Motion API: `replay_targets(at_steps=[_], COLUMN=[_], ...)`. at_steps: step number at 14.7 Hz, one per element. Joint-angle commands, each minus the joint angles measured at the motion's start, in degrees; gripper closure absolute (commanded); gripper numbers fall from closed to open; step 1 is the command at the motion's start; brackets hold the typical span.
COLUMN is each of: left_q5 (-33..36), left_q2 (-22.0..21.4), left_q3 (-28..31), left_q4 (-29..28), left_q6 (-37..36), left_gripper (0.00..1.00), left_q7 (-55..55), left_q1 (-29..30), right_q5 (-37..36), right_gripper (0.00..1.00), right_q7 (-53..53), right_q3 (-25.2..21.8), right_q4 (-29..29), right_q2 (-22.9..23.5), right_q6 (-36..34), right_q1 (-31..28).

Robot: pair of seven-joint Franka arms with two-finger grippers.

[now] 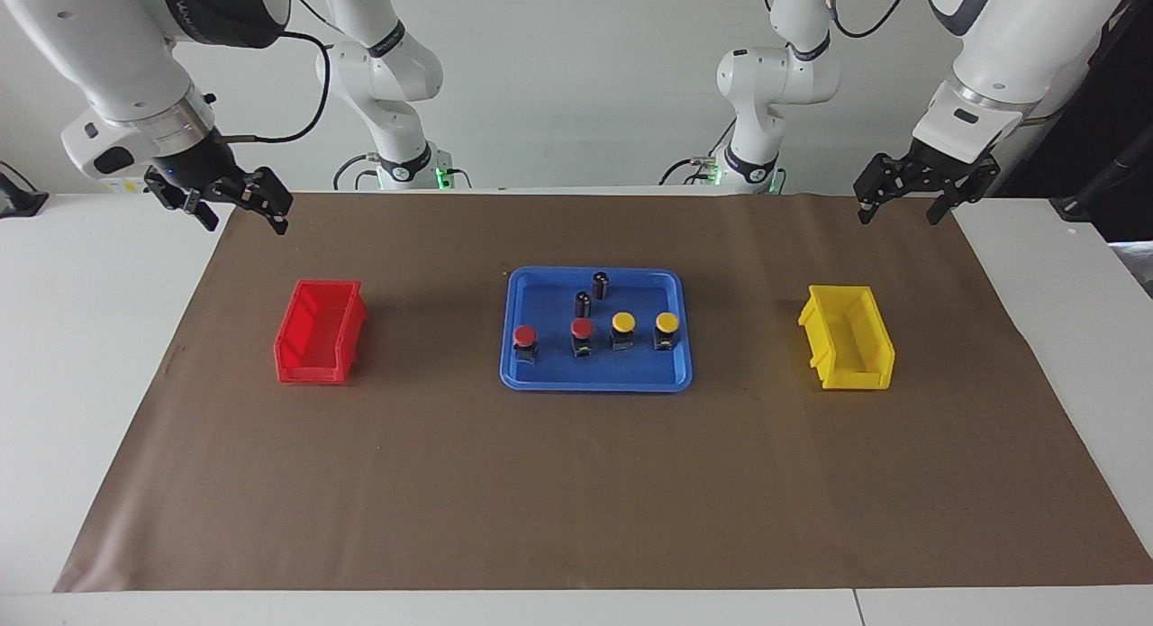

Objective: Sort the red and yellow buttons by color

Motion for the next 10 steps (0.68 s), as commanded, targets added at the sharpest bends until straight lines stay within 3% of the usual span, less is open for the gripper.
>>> replay_targets(at_steps=[1, 4, 6, 9, 10], left_q5=[1.1, 1.1, 1.1, 1.1, 1.1], left_q2=[-1.5, -1.4, -1.5, -1.5, -1.5], left_q3=[-0.4, -0.4, -0.4, -0.4, -0.4], left_q4=[-1.5, -1.5, -1.5, -1.5, -1.5], left_q6=[-0.5, -0.6, -0.6, -0.6, -0.5], left_gripper=[0.0, 0.0, 0.0, 0.0, 0.0], left_q7=[0.7, 0.7, 0.7, 0.7, 0.7], left_q1=[0.3, 0.4, 0.4, 0.4, 0.4], right_q5=[-0.2, 0.2, -0.1, -0.4, -0.3], right_gripper=[0.0, 0.0, 0.0, 0.0, 0.0], right_q7=[-0.8, 0.7, 6.5, 22.9, 27.1], right_q3=[0.4, 0.5, 0.7, 1.2, 1.2], right_q4=[-1.6, 1.1, 1.5, 2.5, 1.3], right_q2=[-1.3, 0.2, 2.5, 9.2, 11.0], right_q6=[0.4, 1.0, 3.8, 12.7, 18.8], right_q1=[0.0, 3.9, 11.8, 21.7, 25.1])
